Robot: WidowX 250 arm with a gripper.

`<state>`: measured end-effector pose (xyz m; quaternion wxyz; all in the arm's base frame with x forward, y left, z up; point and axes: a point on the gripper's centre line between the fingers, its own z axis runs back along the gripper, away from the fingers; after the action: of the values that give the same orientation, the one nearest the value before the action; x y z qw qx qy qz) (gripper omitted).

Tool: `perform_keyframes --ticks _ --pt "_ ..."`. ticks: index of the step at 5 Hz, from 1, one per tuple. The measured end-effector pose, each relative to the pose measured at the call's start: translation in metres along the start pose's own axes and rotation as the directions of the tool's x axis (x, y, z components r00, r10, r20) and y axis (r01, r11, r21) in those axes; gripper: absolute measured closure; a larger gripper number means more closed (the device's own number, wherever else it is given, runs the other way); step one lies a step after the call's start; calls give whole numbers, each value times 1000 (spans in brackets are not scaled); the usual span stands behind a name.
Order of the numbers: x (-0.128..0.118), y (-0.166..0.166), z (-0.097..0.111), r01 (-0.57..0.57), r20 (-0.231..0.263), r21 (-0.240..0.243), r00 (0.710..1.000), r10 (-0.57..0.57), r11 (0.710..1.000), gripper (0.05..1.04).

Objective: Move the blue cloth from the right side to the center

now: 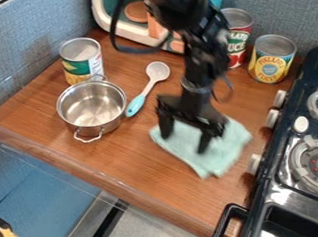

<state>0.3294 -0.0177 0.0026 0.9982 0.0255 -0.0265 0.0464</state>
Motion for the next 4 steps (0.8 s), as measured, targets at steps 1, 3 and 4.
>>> perform_keyframes --ticks 1,3,4 --pt "31 7 0 -60 -8 -14 998 60 998 83" --pt "81 0 -5 -104 -21 -46 994 104 993 83" --pt "81 0 -6 -96 -18 -26 995 95 995 83"
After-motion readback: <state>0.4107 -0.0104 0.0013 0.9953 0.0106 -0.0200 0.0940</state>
